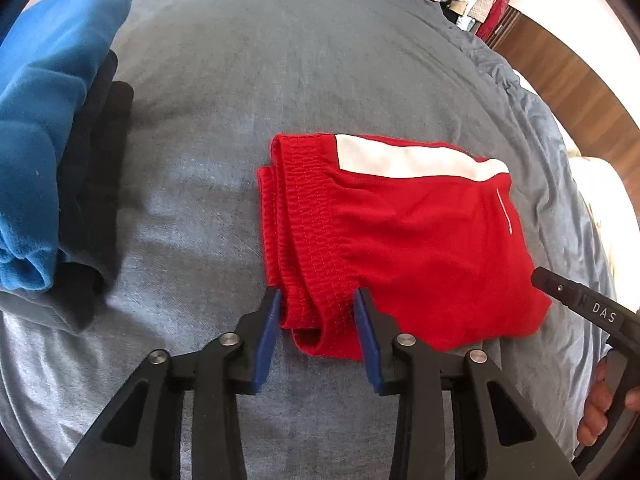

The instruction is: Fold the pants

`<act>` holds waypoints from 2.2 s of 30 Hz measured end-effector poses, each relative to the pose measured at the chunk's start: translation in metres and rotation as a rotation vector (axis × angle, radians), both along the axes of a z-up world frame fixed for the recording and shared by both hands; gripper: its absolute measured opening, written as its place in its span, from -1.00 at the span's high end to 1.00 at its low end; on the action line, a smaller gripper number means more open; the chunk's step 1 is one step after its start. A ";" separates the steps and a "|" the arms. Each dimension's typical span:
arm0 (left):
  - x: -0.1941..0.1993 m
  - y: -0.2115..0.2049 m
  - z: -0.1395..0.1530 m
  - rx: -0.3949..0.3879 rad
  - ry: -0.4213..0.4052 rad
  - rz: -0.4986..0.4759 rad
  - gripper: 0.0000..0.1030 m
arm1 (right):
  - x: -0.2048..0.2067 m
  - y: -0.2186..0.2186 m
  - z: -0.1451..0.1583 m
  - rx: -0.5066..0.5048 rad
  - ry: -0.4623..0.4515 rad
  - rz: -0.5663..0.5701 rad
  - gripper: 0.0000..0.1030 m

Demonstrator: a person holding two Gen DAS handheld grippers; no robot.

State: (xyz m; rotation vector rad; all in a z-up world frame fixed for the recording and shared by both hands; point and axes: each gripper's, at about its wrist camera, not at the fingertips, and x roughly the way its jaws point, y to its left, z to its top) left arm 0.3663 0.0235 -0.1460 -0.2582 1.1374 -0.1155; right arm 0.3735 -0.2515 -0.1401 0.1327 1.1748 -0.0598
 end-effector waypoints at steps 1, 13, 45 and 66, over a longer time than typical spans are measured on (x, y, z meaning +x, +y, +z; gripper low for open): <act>-0.001 0.000 0.000 0.005 0.003 -0.009 0.57 | 0.000 0.001 0.001 -0.003 -0.003 0.002 0.07; -0.013 0.013 -0.001 0.018 0.024 -0.006 0.66 | -0.009 0.012 -0.012 -0.049 0.041 0.030 0.07; 0.012 -0.001 -0.028 0.000 0.011 0.146 0.19 | -0.008 0.025 -0.011 -0.057 -0.014 0.038 0.07; 0.015 0.015 -0.032 -0.126 0.025 0.176 0.60 | -0.014 0.018 -0.023 -0.057 0.014 0.019 0.07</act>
